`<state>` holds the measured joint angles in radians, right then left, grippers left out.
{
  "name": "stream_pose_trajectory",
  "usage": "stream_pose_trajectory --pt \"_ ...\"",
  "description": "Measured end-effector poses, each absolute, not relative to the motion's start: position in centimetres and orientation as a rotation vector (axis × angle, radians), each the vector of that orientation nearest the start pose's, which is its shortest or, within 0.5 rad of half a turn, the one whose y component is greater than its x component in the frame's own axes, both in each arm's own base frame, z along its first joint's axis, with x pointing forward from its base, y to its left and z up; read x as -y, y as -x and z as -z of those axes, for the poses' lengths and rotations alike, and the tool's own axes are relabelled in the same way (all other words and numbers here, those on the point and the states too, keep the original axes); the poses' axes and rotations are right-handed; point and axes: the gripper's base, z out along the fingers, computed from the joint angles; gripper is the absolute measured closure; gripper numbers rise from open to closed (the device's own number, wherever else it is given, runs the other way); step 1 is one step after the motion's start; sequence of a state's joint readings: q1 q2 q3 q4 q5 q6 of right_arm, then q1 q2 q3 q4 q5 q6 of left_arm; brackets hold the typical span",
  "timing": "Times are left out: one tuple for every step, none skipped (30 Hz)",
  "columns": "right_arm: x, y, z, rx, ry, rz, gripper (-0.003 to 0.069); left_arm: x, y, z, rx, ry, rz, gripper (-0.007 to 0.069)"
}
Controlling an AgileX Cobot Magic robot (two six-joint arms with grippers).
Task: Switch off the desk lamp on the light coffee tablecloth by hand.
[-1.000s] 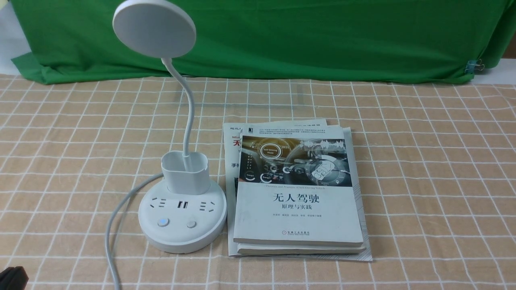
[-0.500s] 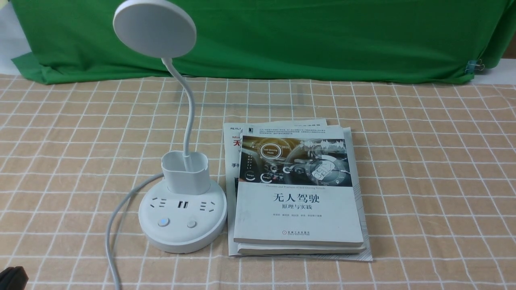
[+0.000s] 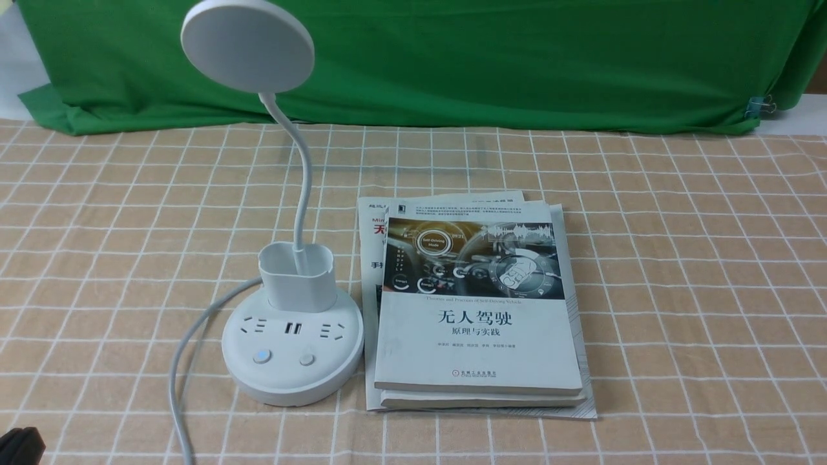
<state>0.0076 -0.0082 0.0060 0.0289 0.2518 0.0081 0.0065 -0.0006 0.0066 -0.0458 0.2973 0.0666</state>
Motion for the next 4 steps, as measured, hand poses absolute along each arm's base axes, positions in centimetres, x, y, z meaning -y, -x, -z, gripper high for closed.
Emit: stream_pose_trajectory --pt "-0.11 -5.49 -18.88 -1.733 -0.019 -0.038 0.0416 0.09 -5.46 -18.41 -1.786 -0.024 -0.009 0.0608" --pt "-0.11 -5.49 -18.88 -1.733 -0.019 -0.038 0.0416 0.09 -5.46 -18.41 -1.786 -0.024 -0.009 0.0608" --pt "-0.11 -5.49 -18.88 -1.733 -0.019 -0.038 0.0416 0.09 -5.46 -18.41 -1.786 -0.024 -0.009 0.0608" --pt "-0.11 -5.49 -18.88 -1.733 -0.019 -0.038 0.0416 0.09 -5.46 -18.41 -1.786 -0.024 -0.009 0.0608"
